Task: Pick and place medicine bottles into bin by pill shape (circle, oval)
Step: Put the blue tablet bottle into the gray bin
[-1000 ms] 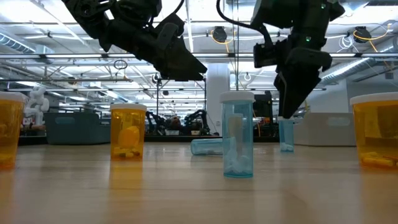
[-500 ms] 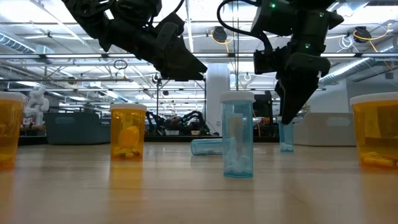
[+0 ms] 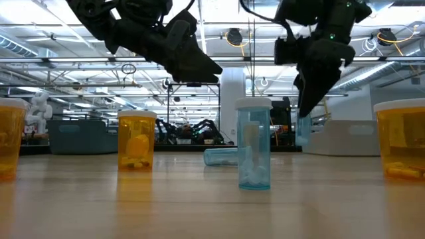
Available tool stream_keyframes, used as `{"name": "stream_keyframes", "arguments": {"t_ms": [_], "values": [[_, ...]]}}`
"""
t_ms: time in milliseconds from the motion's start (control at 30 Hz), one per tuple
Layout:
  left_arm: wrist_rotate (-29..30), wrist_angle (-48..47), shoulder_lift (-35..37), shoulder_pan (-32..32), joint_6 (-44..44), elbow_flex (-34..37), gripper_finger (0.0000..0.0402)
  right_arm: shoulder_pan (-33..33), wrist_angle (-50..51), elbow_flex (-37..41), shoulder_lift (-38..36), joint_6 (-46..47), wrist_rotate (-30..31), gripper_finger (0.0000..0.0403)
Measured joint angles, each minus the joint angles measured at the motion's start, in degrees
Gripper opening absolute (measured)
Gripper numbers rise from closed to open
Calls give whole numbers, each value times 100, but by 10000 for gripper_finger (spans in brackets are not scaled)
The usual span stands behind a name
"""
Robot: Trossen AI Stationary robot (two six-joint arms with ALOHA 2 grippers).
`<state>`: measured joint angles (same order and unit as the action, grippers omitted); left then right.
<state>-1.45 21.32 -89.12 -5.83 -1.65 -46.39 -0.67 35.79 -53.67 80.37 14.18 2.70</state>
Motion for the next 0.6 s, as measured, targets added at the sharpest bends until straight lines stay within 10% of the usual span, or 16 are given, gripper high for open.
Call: {"name": "stream_keyframes", "arguments": {"t_ms": [600], "values": [[0,58,0,3,-11,0,278,2317,1496,-280,-1740,-1240,19,120]]}}
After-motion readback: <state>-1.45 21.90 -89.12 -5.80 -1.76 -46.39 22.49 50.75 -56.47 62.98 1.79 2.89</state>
